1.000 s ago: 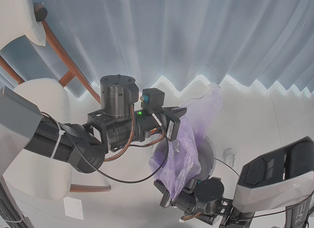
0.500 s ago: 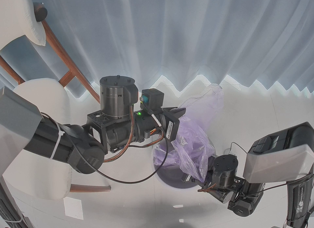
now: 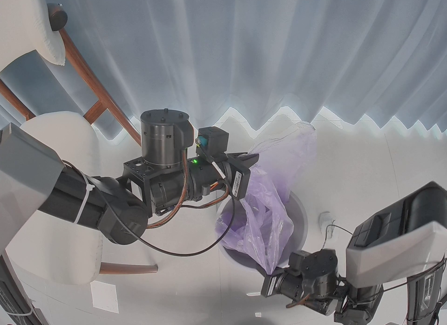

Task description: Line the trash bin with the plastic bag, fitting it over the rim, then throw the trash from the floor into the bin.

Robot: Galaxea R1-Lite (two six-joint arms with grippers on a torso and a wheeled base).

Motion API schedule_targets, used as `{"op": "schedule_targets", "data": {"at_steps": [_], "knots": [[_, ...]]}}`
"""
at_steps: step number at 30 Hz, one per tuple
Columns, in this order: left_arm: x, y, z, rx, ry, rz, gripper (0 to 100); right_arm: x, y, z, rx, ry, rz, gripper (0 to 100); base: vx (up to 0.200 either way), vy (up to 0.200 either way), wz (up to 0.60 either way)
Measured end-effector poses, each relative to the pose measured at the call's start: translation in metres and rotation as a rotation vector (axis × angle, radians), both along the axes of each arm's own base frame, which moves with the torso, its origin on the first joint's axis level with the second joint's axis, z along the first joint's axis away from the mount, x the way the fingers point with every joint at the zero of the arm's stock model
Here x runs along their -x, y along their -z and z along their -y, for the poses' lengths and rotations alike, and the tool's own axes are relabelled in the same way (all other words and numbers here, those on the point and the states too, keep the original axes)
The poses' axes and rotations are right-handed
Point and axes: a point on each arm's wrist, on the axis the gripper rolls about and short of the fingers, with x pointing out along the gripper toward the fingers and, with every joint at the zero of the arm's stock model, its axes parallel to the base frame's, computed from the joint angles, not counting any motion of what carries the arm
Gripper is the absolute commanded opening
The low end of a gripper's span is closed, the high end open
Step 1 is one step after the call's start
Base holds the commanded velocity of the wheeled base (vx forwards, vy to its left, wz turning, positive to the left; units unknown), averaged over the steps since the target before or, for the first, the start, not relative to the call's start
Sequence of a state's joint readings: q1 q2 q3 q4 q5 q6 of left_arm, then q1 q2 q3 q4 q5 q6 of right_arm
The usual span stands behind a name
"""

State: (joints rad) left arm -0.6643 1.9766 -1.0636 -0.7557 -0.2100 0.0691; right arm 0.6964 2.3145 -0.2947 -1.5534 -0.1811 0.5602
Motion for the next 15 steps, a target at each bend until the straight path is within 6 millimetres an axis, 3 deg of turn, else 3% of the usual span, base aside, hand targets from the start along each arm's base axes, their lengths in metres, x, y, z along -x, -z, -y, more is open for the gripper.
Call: {"op": "schedule_targets", "data": {"at_steps": [8, 15], "knots": [[-0.008, 0.0, -0.007, 0.001, -0.022, 0.002, 0, 0.047, 0.002, -0.042, 0.003, -0.217, -0.017, 0, 0.0, 0.0, 0.0], [-0.012, -0.001, -0.011, 0.004, -0.036, 0.007, 0, 0.052, -0.001, -0.086, -0.092, -0.298, 0.047, 0, 0.0, 0.0, 0.0]]}}
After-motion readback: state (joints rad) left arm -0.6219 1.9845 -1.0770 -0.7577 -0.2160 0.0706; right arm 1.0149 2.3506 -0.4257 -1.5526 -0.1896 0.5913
